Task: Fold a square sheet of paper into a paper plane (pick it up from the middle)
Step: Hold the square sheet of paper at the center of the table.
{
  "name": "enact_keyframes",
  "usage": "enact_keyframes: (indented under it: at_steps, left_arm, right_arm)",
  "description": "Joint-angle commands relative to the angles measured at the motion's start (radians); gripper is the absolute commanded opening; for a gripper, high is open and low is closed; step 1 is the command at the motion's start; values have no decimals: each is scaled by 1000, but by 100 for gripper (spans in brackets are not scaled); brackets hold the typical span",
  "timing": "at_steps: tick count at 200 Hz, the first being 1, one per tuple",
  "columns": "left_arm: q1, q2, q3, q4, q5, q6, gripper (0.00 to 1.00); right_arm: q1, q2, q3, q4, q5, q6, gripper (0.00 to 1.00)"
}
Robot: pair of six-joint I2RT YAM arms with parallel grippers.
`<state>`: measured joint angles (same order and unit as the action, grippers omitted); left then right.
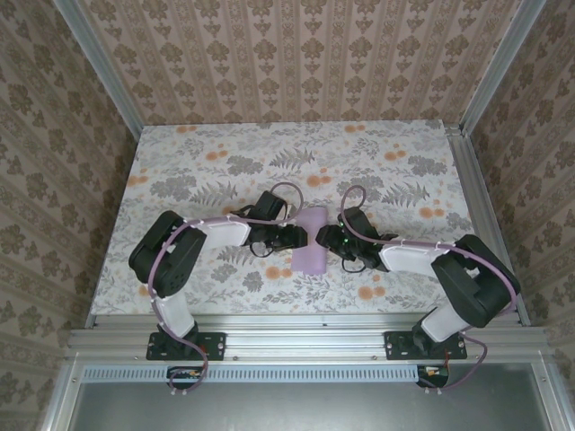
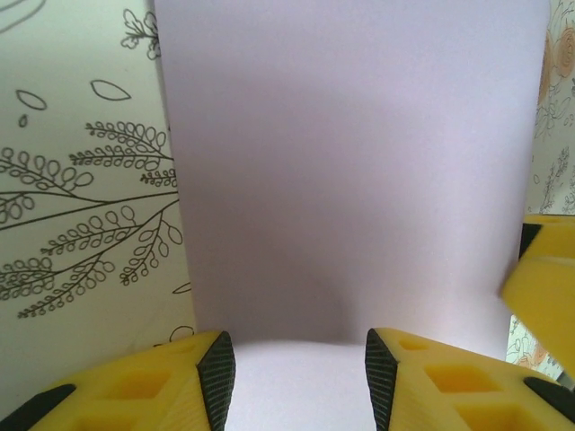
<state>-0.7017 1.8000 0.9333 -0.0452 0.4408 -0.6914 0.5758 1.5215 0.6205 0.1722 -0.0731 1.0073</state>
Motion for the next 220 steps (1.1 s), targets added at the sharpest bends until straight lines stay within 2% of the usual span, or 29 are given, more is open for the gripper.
enact_keyframes:
  at_steps: [1, 79, 123, 160, 220]
  left_arm:
    - [-19, 53, 7, -40, -20, 33, 47]
    - [-38, 64, 27, 10, 19, 6, 46]
    - [-50, 64, 39, 11, 22, 0, 45]
    - [-56, 56, 37, 33, 38, -17, 45]
    - [-65, 22, 34, 40, 41, -31, 45]
  right_arm:
    - [-18, -32, 29, -130, 29, -78, 53]
    - [-41, 6, 77, -137, -87, -166, 53]
    - [-53, 15, 82, -127, -112, -187, 52]
    - [-67, 27, 102, -210, -103, -232, 48]
    - [-79, 61, 117, -237, -108, -296, 39]
